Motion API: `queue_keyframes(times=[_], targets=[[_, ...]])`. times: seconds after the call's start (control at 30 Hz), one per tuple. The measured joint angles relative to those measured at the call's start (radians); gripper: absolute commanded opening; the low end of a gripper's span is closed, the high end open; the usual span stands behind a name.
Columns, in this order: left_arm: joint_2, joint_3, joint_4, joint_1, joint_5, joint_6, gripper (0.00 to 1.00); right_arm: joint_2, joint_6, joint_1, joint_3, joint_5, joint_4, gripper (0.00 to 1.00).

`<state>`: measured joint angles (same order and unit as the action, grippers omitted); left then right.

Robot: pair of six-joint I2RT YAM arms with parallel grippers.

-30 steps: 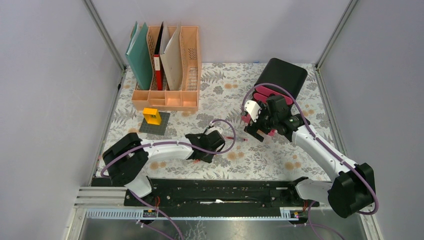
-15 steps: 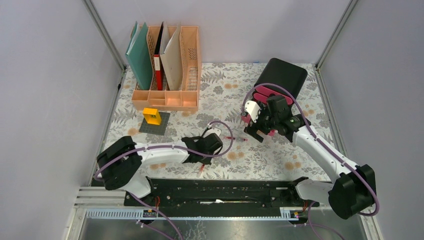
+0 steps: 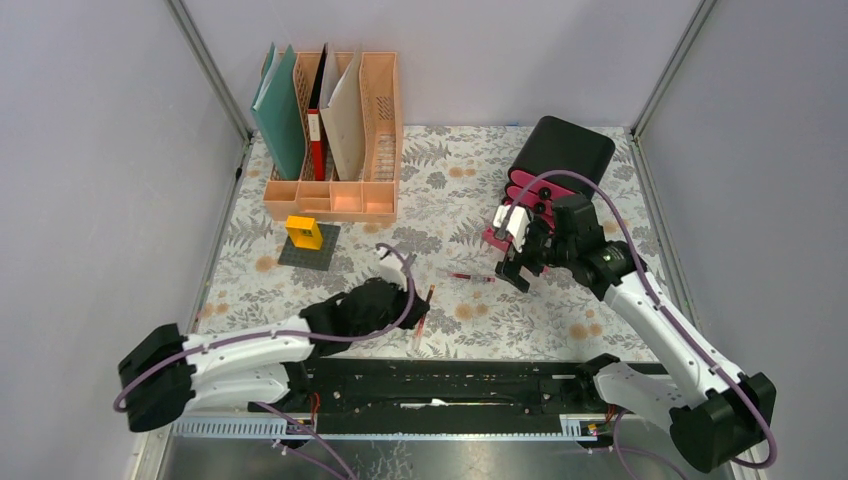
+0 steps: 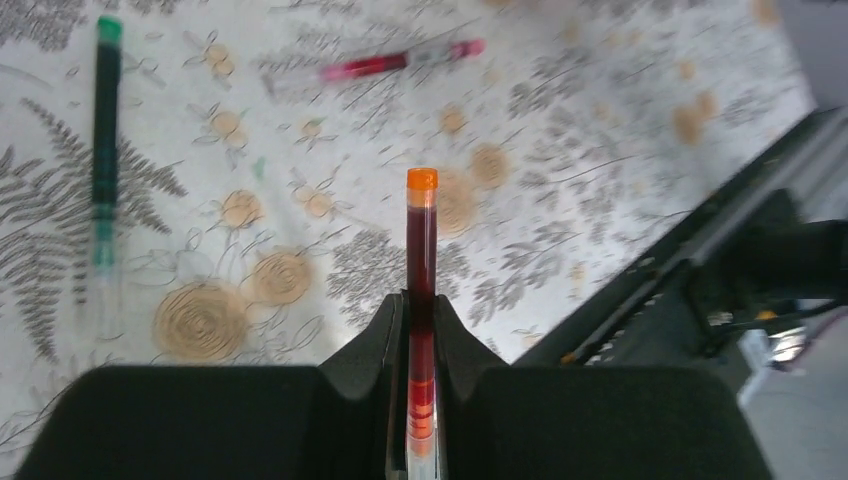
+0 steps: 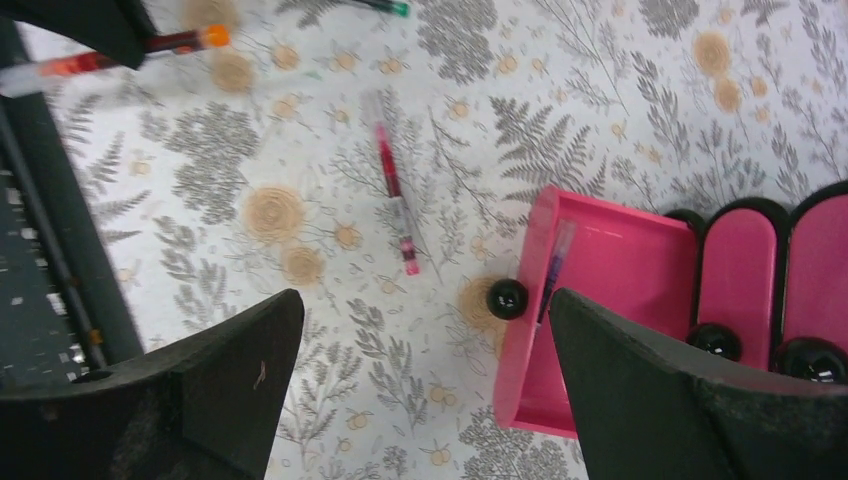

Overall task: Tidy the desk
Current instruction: Pick up the stationery from the center of the board, then place the stationery in the drawer.

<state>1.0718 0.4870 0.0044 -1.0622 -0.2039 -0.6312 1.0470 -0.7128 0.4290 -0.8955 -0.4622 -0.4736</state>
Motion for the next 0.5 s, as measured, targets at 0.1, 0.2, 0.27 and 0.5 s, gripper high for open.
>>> queue_keyframes(times=[0.1, 0.2, 0.27, 0.5], targets=[[-0.107, -0.1, 0.155, -0.001, 0.026, -0.017, 0.0, -0.042, 0.024, 0.0, -0.005, -0.071, -0.022, 1.0], [-0.169, -0.183, 0.319, -0.002, 0.05, -0.037, 0.0, -0.066, 0.06, 0.0, -0.006, -0.189, -0.04, 1.0], [-0.188, -0.228, 0.438, -0.003, 0.067, -0.053, 0.0, -0.068, 0.076, 0.0, -0.006, -0.278, -0.053, 1.0], [-0.145, -0.265, 0.753, -0.017, 0.099, -0.076, 0.0, -0.053, 0.104, 0.0, 0.019, -0.492, -0.074, 1.0]])
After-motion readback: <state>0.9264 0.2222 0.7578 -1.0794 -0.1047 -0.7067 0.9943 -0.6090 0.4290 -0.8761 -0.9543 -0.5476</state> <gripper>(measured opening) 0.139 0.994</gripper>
